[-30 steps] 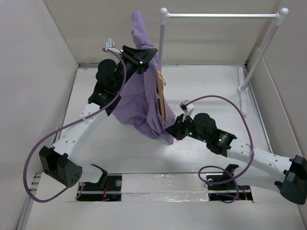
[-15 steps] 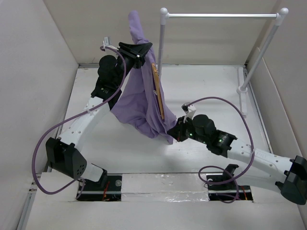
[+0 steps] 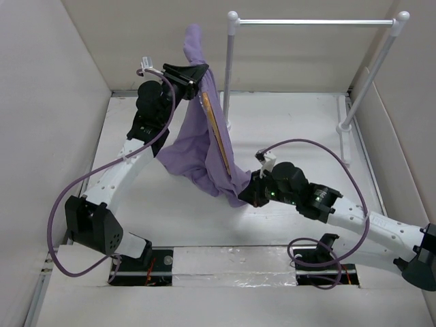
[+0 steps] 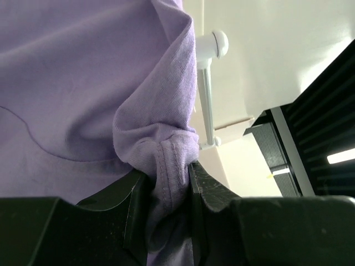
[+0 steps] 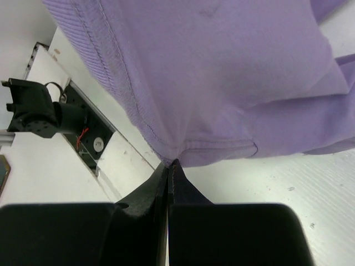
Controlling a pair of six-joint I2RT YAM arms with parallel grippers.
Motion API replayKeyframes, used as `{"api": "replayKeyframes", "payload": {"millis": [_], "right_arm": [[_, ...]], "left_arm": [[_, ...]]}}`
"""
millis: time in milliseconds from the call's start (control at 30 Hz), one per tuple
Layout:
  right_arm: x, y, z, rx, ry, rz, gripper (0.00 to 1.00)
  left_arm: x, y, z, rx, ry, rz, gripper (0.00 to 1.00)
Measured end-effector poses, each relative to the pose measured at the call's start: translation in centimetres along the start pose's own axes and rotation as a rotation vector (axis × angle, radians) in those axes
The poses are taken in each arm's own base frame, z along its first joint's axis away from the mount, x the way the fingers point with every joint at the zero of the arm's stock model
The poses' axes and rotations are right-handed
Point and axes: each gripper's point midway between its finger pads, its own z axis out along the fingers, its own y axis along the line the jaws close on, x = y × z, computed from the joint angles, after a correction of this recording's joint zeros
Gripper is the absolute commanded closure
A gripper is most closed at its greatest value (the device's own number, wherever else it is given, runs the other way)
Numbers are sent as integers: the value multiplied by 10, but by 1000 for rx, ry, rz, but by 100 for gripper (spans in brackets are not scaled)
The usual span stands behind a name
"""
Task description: Place the t-shirt on the hanger
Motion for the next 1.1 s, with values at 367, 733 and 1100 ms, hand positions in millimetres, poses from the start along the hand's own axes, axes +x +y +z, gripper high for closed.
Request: {"api": "replayKeyframes", "payload": {"millis": [367, 733, 1100], "right_arm": [[19, 5, 14, -47, 66, 58, 100], [0, -67, 30, 223, 9, 165, 100], [-4, -84, 80, 239, 41, 207, 100]], "left_arm": [[-6, 27, 12, -75, -35, 32, 100], [-22, 28, 15, -118, -45, 4, 100], [-54, 28, 11, -181, -88, 6, 100]]}}
